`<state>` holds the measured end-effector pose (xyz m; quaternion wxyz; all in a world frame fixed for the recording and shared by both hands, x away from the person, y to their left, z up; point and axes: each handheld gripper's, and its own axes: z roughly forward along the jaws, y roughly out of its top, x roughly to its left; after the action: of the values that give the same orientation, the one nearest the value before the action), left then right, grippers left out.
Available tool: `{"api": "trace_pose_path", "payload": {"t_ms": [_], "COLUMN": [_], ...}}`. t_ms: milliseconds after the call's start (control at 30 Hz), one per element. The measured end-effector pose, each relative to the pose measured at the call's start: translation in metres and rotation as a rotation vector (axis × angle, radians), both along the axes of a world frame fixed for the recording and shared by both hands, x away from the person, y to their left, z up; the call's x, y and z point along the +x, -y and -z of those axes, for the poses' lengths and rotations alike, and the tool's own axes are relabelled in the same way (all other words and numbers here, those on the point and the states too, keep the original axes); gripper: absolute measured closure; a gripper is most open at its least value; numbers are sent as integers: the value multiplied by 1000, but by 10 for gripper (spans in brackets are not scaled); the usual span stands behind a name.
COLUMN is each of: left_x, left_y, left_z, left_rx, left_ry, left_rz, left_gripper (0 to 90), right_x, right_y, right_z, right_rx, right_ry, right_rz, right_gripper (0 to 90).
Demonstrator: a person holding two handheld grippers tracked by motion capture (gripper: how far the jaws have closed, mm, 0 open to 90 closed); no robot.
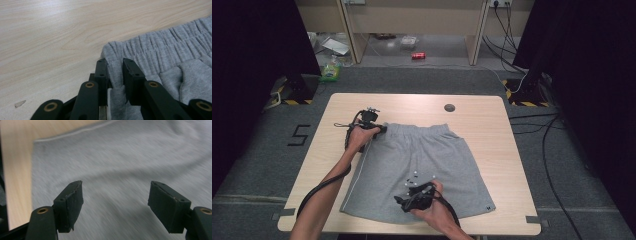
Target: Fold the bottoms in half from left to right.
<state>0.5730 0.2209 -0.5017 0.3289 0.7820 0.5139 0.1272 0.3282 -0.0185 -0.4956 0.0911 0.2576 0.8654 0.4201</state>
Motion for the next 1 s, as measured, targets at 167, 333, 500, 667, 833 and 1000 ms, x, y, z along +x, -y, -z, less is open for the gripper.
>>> {"api": "trace_pose_path", "payload": {"t_ms": [167,333,500,667,833,1000], "left_x": [0,0,1,0,-1,-2], "left_y": [0,-1,-1,-2,-5,-7], "left_z": [0,0,0,0,-1,0], "left_rx": [4,4,6,9,20,5], "left_ry": [1,3,1,1,-1,-1], "left_rz": [8,12,18,20,22,16], "left_gripper": [740,740,741,741,741,742], "right_x": [-4,-9,-15,-19,-23,-26], "right_y": [-36,-66,-91,-111,-125,-137], "right_z": [-1,0,2,7,11,15], "right_rx": [3,9,6,-18,-20,-32], "right_ry": [1,-10,-14,-13,-35,-48], "right_rz": [-76,-143,-191,-213,-215,-236], "right_gripper": [296,317,332,336,338,338]}}
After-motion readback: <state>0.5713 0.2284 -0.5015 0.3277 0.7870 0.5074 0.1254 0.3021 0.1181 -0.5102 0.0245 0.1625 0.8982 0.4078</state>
